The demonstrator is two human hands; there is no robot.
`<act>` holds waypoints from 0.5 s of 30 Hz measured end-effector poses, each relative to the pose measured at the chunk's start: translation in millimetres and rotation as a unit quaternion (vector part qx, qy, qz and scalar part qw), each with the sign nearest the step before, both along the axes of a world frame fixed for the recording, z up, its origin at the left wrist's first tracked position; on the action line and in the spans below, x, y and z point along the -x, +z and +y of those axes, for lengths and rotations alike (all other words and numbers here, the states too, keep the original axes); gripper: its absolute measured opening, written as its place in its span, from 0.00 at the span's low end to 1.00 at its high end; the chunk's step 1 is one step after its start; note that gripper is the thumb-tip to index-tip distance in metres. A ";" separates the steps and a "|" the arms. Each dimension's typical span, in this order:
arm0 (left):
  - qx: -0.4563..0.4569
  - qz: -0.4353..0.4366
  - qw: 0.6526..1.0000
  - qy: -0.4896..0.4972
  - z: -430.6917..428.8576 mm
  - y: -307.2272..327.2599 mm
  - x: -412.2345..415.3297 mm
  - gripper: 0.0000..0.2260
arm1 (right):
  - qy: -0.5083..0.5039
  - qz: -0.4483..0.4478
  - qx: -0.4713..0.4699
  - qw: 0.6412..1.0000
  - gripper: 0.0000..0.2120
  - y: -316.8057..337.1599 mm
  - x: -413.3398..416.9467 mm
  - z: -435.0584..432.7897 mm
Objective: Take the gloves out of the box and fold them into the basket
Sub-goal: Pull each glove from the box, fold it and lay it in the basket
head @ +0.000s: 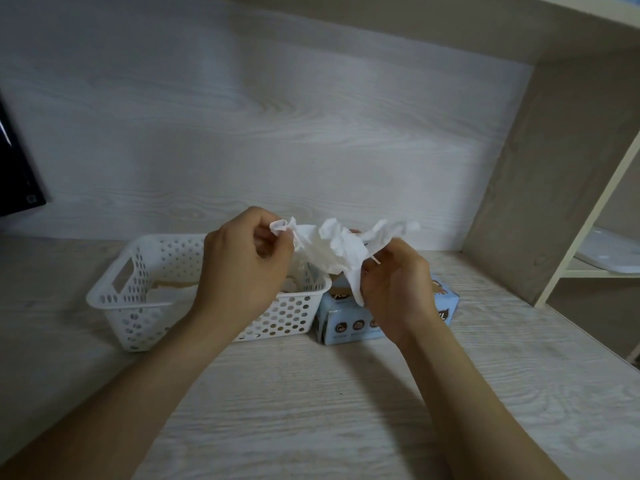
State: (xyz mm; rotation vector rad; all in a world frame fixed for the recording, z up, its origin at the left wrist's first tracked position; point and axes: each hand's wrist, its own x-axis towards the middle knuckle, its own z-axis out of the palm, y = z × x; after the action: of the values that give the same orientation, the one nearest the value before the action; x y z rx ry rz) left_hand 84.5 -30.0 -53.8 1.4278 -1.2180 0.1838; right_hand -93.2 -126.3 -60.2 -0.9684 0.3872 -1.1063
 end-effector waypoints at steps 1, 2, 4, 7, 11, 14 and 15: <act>-0.008 0.019 1.000 -0.009 -0.5 0.1 -0.8 0.02 | -0.004 -0.005 -0.013 1.000 0.13 -0.8 0.5 -1.1; -0.018 0.040 0.999 -0.025 -1.1 -0.1 -1.3 0.02 | -0.006 -0.003 -0.023 1.000 0.14 -1.4 1.1 -1.9; -0.032 0.081 0.994 -0.064 -2.5 0.7 -1.6 0.02 | -0.014 0.005 -0.050 0.999 0.16 0.9 0.0 -1.2; -0.037 0.133 0.984 -0.110 -1.6 2.2 0.3 0.04 | -0.051 0.043 -0.031 0.997 0.16 3.9 -0.8 0.5; -0.048 0.119 0.982 -0.141 2.7 4.3 1.5 0.09 | -0.112 0.209 0.229 0.944 0.18 -1.6 -0.3 7.0; -0.051 0.097 0.985 -0.130 2.4 4.7 0.0 0.13 | -0.116 0.287 0.361 0.879 0.33 -8.3 -2.6 12.8; -0.049 0.094 0.986 -0.125 1.9 4.6 -0.8 0.13 | -0.109 0.290 0.381 0.871 0.37 -9.2 -3.9 14.4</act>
State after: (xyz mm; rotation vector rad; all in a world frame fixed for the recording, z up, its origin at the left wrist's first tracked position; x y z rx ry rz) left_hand 85.3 -28.1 -49.2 1.3287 -1.2506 -0.1822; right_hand -89.3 -111.9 -69.3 -2.0250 0.5667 -1.1756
